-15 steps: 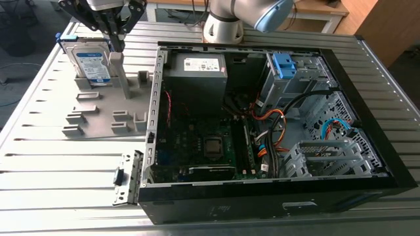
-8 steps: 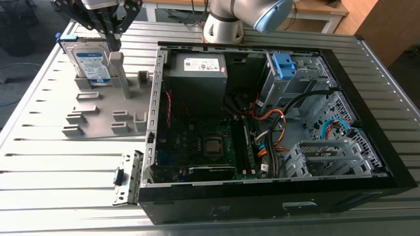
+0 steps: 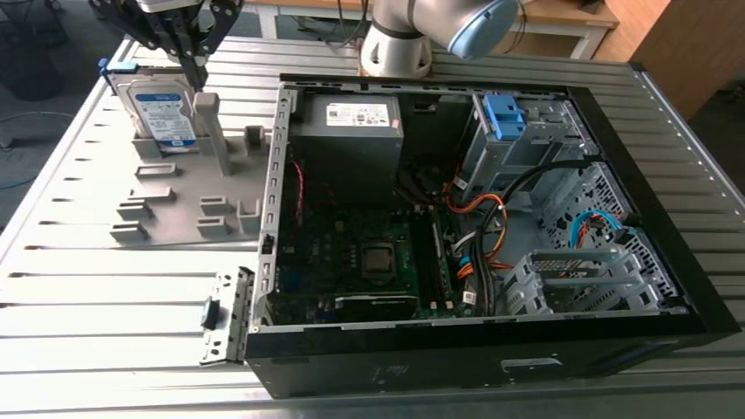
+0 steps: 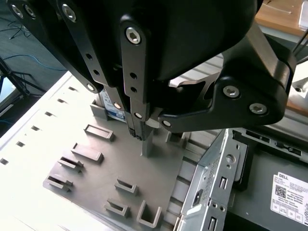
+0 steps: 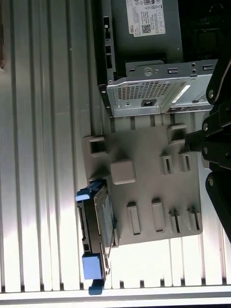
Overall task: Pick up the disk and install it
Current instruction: 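Reach for the disk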
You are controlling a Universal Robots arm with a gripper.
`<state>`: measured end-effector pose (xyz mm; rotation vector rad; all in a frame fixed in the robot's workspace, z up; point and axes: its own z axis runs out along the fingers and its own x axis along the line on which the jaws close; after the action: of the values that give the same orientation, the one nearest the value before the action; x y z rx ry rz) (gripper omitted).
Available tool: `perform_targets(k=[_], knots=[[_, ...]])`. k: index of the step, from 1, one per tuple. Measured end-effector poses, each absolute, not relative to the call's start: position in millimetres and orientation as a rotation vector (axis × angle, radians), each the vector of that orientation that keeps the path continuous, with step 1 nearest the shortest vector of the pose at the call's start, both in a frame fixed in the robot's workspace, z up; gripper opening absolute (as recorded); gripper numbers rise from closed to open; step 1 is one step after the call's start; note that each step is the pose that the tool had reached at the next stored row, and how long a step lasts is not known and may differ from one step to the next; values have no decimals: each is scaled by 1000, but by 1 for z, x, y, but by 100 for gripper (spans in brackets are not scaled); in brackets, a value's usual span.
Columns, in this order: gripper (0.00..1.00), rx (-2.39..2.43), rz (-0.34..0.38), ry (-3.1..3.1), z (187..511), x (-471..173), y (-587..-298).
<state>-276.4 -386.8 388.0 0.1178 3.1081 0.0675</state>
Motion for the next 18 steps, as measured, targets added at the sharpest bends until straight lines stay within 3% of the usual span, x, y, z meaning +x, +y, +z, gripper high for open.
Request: perform_targets(k=[18], knots=[[11,118,67,3108,384,-305,-381]])
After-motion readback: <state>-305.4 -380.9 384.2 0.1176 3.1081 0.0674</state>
